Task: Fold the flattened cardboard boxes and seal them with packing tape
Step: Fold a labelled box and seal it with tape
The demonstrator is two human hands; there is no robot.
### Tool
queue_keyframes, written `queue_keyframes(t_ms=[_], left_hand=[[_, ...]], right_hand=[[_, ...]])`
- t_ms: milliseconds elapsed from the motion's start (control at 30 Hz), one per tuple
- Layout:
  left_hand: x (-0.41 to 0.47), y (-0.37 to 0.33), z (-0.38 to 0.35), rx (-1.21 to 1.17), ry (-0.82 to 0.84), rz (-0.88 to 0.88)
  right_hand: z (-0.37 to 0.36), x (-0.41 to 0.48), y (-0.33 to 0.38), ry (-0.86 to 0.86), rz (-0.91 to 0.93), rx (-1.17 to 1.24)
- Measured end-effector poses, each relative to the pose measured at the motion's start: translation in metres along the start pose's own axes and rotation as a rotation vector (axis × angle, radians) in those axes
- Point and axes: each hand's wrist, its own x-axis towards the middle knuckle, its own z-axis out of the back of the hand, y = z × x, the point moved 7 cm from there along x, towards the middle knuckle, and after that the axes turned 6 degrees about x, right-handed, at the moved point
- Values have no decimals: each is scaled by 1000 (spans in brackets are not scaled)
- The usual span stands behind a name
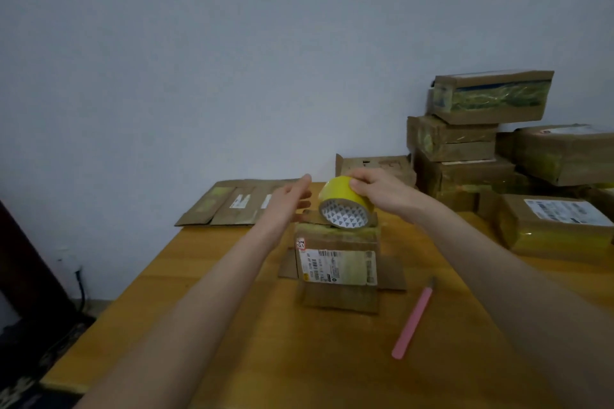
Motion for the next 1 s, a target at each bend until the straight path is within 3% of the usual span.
queue_keyframes(t_ms=[100, 233, 500, 667, 1000], left_hand=[[-3, -7, -12, -7, 75, 51], [-2, -14, -5, -8, -28, -24], [2, -15, 0, 65, -35, 26], [5, -10, 17, 82, -103, 19], [9, 10, 25, -8, -117, 100]], right_hand=[[1, 3, -1, -10, 22, -13], [-1, 6, -6, -3, 27, -2], [-13, 8, -11, 110, 54, -61], [-7, 15, -10, -28, 88, -89], [-4, 23, 1, 9, 111, -126]])
